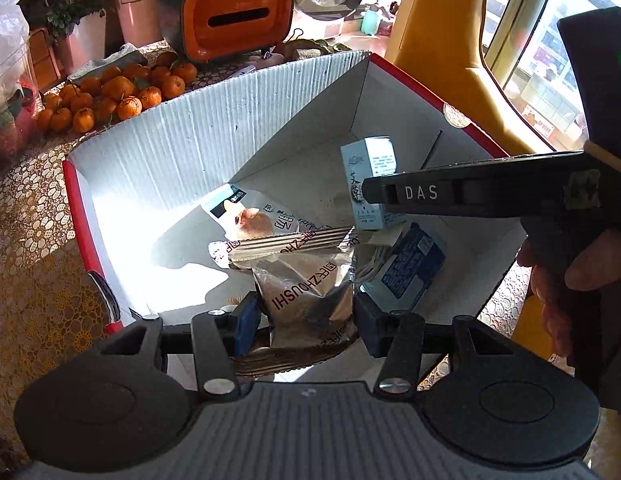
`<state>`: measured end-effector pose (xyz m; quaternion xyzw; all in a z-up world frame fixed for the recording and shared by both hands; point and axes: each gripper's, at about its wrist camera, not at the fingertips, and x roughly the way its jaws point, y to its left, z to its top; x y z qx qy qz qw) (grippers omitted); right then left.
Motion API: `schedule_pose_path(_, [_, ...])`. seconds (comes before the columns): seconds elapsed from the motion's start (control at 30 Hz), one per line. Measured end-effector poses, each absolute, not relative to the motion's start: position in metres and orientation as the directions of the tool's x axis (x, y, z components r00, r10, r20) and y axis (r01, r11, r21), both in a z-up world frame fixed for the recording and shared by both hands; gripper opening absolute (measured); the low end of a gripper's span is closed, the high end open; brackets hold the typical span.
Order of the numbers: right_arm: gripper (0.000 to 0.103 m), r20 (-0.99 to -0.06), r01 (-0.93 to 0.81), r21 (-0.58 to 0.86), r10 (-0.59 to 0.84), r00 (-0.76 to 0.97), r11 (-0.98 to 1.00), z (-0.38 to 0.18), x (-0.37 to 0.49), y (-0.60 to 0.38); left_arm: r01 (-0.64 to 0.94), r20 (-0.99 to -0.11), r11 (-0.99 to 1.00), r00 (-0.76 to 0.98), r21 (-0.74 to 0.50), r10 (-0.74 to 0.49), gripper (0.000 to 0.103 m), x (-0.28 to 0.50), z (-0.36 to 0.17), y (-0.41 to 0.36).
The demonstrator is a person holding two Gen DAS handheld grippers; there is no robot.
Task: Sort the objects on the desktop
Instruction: 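Lower the foil pouch and blue box with both grippers into the red box, then open the right gripper to drop the blue box while the left gripper releases the foil pouch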
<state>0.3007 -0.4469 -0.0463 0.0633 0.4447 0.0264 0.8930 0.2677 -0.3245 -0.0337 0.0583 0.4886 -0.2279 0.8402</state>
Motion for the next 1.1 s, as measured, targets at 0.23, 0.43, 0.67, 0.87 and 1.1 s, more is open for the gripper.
schedule_pose_path(0.23, [0.066, -0.762, 0.014, 0.193, 0.141, 0.632, 0.981, -0.042, 0.292, -0.455, 0.442, -0.844, 0.884, 0.407, -0.153, -0.349, 0.056, 0.267, -0.033, -0.323])
schedule_pose_path(0.43, [0.081, -0.716, -0.005, 0.23, 0.172, 0.677, 0.973, -0.027, 0.276, -0.459, 0.434, -0.827, 0.886, 0.431, -0.161, -0.361, 0.061, 0.259, -0.025, -0.322])
schedule_pose_path(0.67, [0.087, -0.666, -0.054, 0.254, 0.215, 0.715, 0.966, -0.01, 0.257, -0.458, 0.415, -0.803, 0.89, 0.456, -0.19, -0.385, 0.068, 0.244, -0.013, -0.316])
schedule_pose_path(0.87, [0.087, -0.642, -0.08, 0.252, 0.228, 0.732, 0.964, 0.006, 0.245, -0.451, 0.394, -0.785, 0.896, 0.479, -0.207, -0.392, 0.068, 0.234, -0.003, -0.305])
schedule_pose_path(1.1, [0.088, -0.615, -0.102, 0.261, 0.247, 0.749, 0.96, 0.022, 0.224, -0.444, 0.396, -0.758, 0.889, 0.499, -0.232, -0.42, 0.068, 0.212, 0.013, -0.291])
